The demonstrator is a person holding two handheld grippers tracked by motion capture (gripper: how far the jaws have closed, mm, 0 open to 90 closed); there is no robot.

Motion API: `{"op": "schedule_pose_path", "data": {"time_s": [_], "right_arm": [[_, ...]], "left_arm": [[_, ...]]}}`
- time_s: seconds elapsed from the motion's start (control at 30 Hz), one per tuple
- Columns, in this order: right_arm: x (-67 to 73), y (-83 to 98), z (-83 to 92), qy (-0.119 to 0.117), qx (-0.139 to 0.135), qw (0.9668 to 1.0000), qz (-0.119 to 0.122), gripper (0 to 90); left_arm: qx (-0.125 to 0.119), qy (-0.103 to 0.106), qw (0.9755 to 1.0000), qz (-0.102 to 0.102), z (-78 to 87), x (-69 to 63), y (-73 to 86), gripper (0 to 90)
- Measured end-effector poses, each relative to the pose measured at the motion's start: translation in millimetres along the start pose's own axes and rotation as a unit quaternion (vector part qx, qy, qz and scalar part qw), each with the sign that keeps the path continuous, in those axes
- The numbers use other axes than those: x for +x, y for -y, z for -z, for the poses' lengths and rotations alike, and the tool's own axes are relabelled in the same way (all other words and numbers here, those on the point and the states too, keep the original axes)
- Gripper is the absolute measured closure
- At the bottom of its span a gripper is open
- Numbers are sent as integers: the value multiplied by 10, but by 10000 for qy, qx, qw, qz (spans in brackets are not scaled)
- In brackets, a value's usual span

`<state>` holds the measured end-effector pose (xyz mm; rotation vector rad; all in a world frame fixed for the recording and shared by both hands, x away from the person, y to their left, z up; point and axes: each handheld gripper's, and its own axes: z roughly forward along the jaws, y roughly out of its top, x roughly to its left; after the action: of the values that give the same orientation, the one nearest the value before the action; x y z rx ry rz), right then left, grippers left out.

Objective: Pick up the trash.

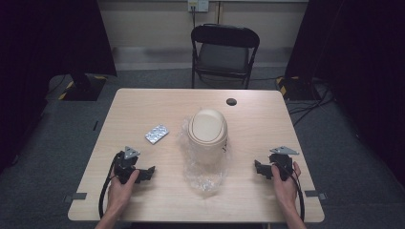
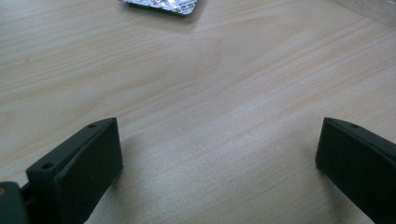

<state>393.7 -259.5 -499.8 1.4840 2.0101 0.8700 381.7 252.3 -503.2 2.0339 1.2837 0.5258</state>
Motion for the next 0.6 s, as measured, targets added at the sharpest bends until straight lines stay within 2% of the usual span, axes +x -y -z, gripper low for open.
{"op": "schedule_pose_path", "data": {"time_s": [0.33,0.4,0.43,0.47,0.5,0.53,0.57,0.6], "right_arm": [[2,0,0,2,6,10000,-3,133],[2,0,0,3,6,10000,-1,133],[2,0,0,4,8,10000,-6,133],[2,0,0,3,6,10000,-3,133],[2,0,0,3,6,10000,-2,133],[2,0,0,4,6,10000,-2,133],[2,0,0,4,6,10000,-3,133],[2,0,0,4,6,10000,-3,133]], "left_arm": [[80,10,10000,-25,25,7,-3,11],[59,23,10000,-6,45,12,-3,106],[24,8,10000,7,65,13,-7,106],[-3,27,10000,45,85,14,-12,187],[7,95,9999,55,106,22,-15,214],[-11,157,9998,109,133,23,-15,144],[-88,296,9992,250,168,21,-20,181],[-88,296,9992,250,168,21,-20,192]]}}
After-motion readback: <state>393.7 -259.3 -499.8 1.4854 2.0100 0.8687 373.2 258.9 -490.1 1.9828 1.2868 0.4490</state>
